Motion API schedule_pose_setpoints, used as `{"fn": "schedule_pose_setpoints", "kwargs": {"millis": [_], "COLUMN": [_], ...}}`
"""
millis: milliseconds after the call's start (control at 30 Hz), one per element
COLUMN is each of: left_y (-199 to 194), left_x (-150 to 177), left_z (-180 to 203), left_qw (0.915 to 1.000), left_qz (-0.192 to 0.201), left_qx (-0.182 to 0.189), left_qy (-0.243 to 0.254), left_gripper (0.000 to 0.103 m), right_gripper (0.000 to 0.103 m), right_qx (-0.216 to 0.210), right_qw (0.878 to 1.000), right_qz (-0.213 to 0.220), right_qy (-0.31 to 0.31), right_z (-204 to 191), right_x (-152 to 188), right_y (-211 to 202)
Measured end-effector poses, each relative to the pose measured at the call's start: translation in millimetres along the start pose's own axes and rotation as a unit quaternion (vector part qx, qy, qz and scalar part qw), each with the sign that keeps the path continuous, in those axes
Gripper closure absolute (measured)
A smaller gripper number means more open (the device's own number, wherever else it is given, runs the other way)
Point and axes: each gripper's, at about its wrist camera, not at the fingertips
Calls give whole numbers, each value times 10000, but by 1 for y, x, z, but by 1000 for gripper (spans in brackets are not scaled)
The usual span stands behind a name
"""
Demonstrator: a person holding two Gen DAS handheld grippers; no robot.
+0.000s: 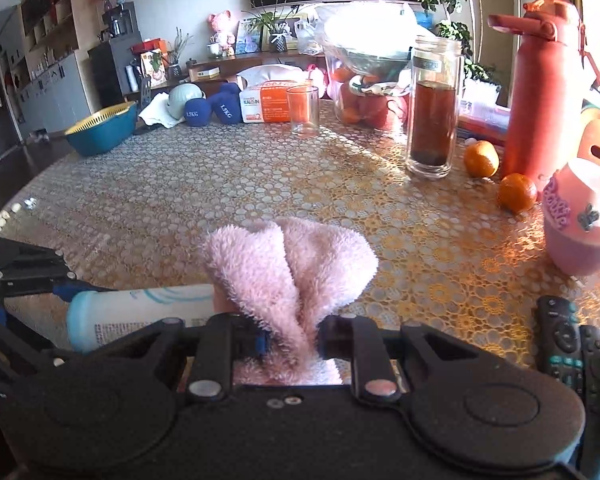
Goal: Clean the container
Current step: 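Make final wiping passes over the bottle with the towel, right gripper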
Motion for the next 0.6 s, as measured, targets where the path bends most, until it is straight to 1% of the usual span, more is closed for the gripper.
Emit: {"fn": "schedule_pose_setpoints", "kwargs": {"millis": [167,233,267,300,367,467,533,600], "left_y": [-1,-2,-2,-3,-3,-4,-4,-4], "left_x": [2,2,2,3,2,2,2,2], "left_z": [-2,-3,-3,-3,-3,-3,-3,-3], "left_qw": [10000,10000,10000,10000,10000,10000,10000,10000], "left_qz": [-11,-2,6,16,25,30,30,28], "left_qx": [8,8,6,5,1,-6,-11,-8], "left_qy": [-35,-33,-31,-30,-28,-21,-13,-22], "left_gripper": [46,46,46,46,46,46,46,46], "right_gripper": [84,84,84,84,84,84,84,84], "right_qx": [757,865,850,784,515,-84,-480,-765], "right_qw": [9962,9953,9955,9960,9975,9976,9956,9924], "right_qz": [-117,-55,5,93,284,490,537,526], "right_qy": [-410,-433,-430,-421,-402,-476,-594,-805], "right_z": [-5,-4,-5,-6,-11,-24,-36,-50], "right_x": [0,0,-1,-3,-6,-13,-17,-21], "right_y": [-7,-14,-19,-25,-37,-49,-51,-49]}}
Point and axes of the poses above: each gripper's, at about its wrist camera, not at the fingertips, and y roughly the way its jaws point, z to its right, x to its underside, and after that the axes turned 3 degrees about -y, right-handed
